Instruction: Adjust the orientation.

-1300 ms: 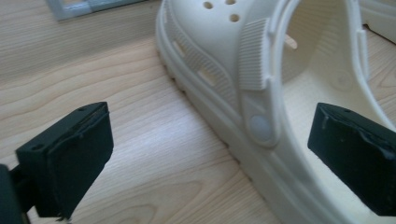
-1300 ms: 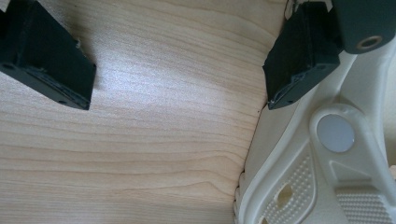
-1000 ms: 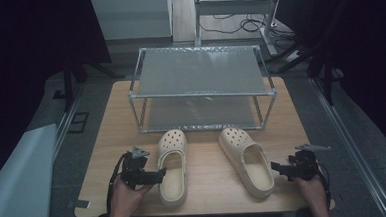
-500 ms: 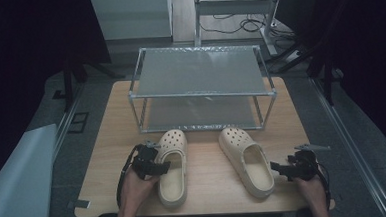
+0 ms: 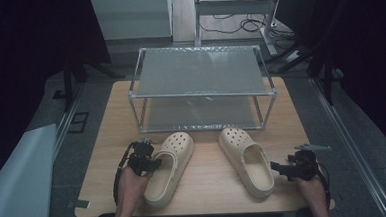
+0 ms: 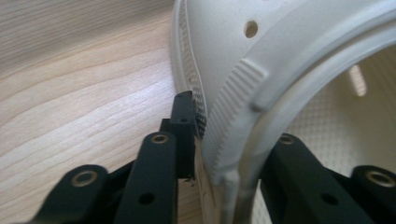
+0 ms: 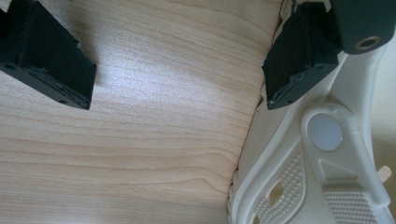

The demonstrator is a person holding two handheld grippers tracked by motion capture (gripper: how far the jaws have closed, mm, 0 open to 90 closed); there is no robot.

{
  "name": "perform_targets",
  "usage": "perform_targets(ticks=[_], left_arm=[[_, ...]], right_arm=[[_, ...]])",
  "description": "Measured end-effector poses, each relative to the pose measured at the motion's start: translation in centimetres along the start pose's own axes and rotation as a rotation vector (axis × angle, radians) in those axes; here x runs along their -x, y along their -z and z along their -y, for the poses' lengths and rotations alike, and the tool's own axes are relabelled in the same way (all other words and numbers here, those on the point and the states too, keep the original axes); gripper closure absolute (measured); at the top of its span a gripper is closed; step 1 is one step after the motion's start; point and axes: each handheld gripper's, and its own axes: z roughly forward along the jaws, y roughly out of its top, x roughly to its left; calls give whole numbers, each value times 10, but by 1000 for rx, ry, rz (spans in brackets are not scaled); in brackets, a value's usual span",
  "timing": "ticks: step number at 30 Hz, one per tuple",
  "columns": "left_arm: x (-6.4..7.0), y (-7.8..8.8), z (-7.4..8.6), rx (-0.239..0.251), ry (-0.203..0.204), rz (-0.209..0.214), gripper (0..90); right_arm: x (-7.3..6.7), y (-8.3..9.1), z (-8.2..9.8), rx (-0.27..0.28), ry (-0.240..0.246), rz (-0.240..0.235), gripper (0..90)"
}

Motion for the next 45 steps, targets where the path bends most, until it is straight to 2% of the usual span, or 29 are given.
perform_targets(ticks=[1,3,4,5,6,7,9,11,14,16,17,21,22,29,33,45], left_arm=[[0,0,0,0,0,0,763],[-9,1,1,3,36,46,767],[-9,1,1,3,36,46,768],[-16,2,2,3,58,80,770],[-16,2,2,3,58,80,770],[-21,2,2,5,72,106,771],[-23,2,2,5,79,118,772],[-28,2,2,4,97,147,772],[-37,3,1,9,141,224,776],[-40,4,1,26,165,266,777],[-40,4,1,26,165,266,776],[-43,9,-1,53,191,332,776],[-43,11,-3,56,190,358,776],[-41,20,-10,60,191,407,775],[-39,28,-17,62,194,455,774],[-29,47,-36,69,160,507,773]], right_arm=[[0,0,0,0,0,0,93],[0,0,0,1,-1,-1,93],[0,0,0,1,-1,-1,93],[0,0,0,1,0,0,94],[0,0,0,1,0,0,94],[0,0,0,2,-2,-1,94],[0,0,0,3,-3,-1,94],[0,1,0,4,-5,-1,95],[0,1,0,5,-8,-2,96],[1,1,0,7,-6,-1,96],[1,1,0,8,-6,-1,96],[1,1,0,11,-8,0,97],[1,2,0,14,-7,-1,96],[1,2,0,17,-11,-2,96],[1,3,0,19,-14,-1,91],[1,1,0,16,-9,-12,33]])
